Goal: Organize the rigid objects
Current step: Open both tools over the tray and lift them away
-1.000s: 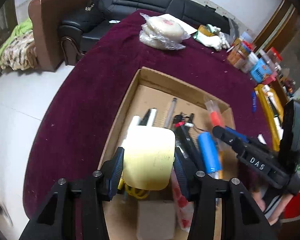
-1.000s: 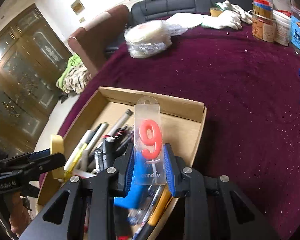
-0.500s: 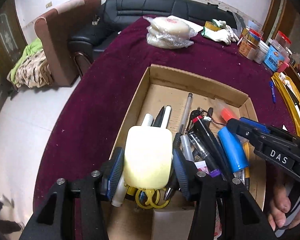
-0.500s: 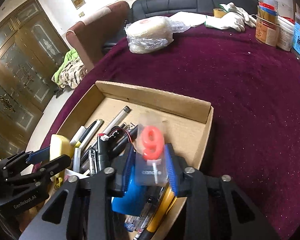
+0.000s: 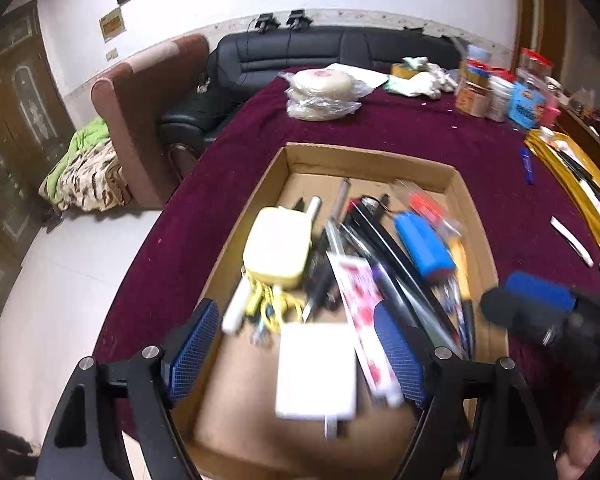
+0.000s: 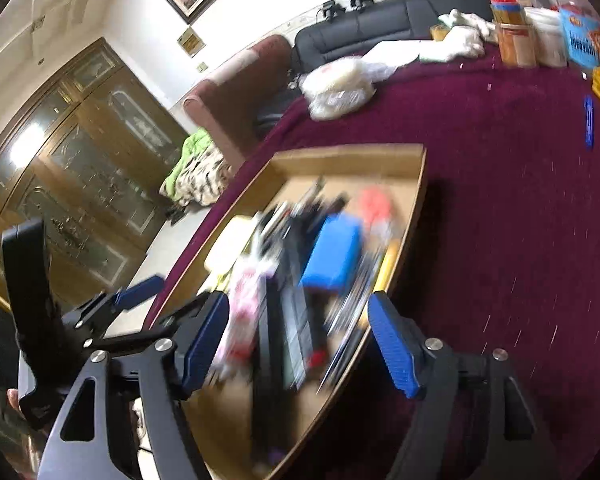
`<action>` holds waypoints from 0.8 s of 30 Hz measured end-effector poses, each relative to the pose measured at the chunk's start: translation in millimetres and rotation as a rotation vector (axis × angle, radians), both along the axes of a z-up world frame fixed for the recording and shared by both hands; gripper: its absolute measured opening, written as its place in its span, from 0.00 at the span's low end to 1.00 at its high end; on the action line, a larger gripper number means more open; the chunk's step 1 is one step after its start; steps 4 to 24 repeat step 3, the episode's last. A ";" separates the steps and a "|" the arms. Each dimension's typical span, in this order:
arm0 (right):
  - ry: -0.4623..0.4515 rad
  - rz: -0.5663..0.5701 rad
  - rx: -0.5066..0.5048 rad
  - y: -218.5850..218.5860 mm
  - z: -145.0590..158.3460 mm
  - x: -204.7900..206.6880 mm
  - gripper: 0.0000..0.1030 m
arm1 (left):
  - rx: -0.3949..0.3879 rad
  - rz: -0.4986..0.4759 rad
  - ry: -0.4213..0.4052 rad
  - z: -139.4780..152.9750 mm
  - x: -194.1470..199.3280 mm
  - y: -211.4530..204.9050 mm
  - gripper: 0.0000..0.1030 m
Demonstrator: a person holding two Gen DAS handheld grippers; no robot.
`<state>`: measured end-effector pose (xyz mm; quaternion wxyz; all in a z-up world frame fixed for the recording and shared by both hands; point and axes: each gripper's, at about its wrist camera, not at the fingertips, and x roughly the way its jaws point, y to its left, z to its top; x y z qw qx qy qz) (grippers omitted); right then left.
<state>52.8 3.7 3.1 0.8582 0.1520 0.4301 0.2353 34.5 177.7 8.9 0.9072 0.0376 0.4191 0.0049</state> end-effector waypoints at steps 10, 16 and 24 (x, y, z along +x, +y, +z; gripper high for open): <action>-0.022 -0.030 -0.028 7.4 -0.3 -27.7 0.69 | 0.014 0.004 -0.032 0.5 -16.4 -1.7 0.82; -0.022 -0.030 -0.028 7.4 -0.3 -27.7 0.69 | 0.014 0.004 -0.032 0.5 -16.4 -1.7 0.82; -0.022 -0.030 -0.028 7.4 -0.3 -27.7 0.69 | 0.014 0.004 -0.032 0.5 -16.4 -1.7 0.82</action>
